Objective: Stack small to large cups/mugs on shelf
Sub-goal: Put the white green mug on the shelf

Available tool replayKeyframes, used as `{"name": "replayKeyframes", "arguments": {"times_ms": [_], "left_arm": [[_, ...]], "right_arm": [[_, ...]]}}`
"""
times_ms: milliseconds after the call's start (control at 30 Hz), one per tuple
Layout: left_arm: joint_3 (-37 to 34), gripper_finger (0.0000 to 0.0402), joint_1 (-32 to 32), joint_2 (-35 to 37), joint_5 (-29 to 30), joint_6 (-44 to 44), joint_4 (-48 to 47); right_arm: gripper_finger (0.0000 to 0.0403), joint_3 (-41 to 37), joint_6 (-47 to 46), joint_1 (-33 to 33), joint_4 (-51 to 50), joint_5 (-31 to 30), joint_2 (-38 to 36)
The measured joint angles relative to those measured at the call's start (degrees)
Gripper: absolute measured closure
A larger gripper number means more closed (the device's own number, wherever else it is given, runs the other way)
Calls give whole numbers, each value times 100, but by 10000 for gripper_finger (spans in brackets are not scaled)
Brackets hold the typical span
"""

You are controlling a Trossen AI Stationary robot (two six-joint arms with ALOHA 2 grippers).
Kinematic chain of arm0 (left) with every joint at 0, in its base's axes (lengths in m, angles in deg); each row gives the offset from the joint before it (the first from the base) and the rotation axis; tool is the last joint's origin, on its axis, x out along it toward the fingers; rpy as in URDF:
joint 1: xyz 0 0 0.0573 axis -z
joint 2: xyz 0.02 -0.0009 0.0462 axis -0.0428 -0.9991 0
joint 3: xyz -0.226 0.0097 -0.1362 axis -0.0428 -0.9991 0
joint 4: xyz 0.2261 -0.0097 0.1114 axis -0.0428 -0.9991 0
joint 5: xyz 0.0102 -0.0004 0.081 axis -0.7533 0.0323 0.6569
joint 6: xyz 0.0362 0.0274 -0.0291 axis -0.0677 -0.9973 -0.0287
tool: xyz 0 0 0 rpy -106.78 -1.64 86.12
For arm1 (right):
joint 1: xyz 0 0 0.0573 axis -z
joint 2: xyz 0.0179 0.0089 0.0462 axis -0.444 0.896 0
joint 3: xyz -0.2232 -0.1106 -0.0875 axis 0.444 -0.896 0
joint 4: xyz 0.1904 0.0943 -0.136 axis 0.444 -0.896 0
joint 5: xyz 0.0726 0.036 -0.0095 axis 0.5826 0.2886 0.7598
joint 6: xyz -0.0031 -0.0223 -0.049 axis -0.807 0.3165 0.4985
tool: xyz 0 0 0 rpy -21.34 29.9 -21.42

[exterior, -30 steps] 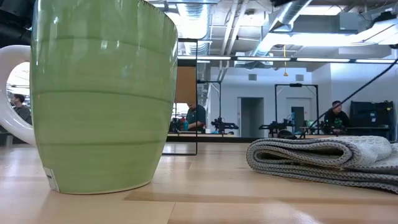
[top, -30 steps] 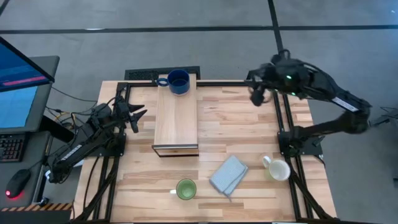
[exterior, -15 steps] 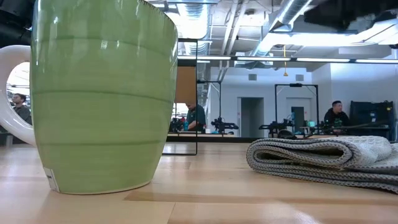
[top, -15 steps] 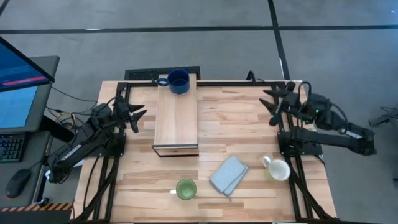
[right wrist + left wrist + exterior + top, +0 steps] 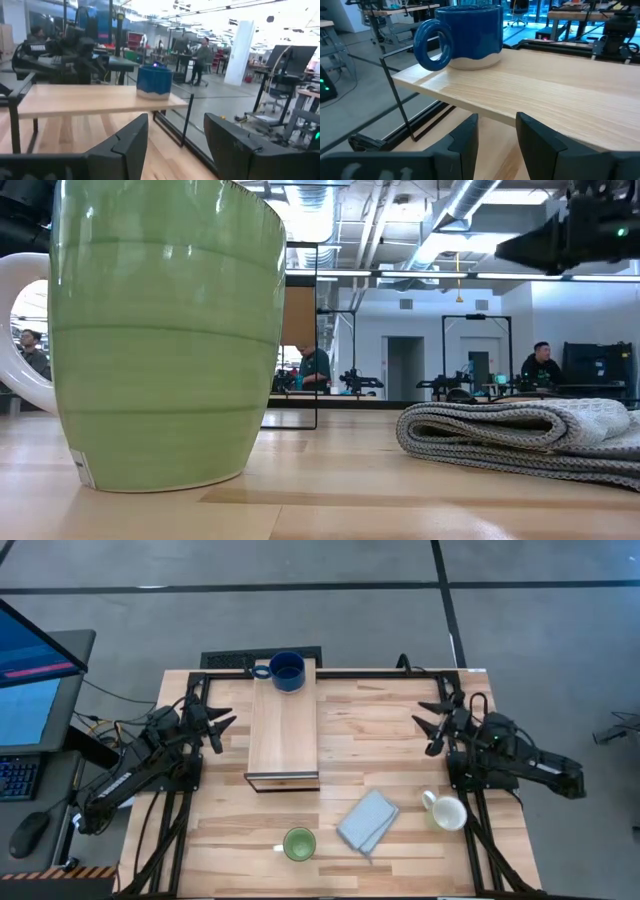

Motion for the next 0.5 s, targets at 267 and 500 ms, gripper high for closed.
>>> {"name": "replayKeyframes", "arguments": {"times_ms": [267, 500], "left_arm": [[0, 278, 0, 4, 43, 6, -19], [0, 278, 0, 4, 41, 8, -21]], "right_arm": [[187, -208, 23, 102, 30, -52, -90], [187, -617, -173, 315, 385, -66, -92]]}}
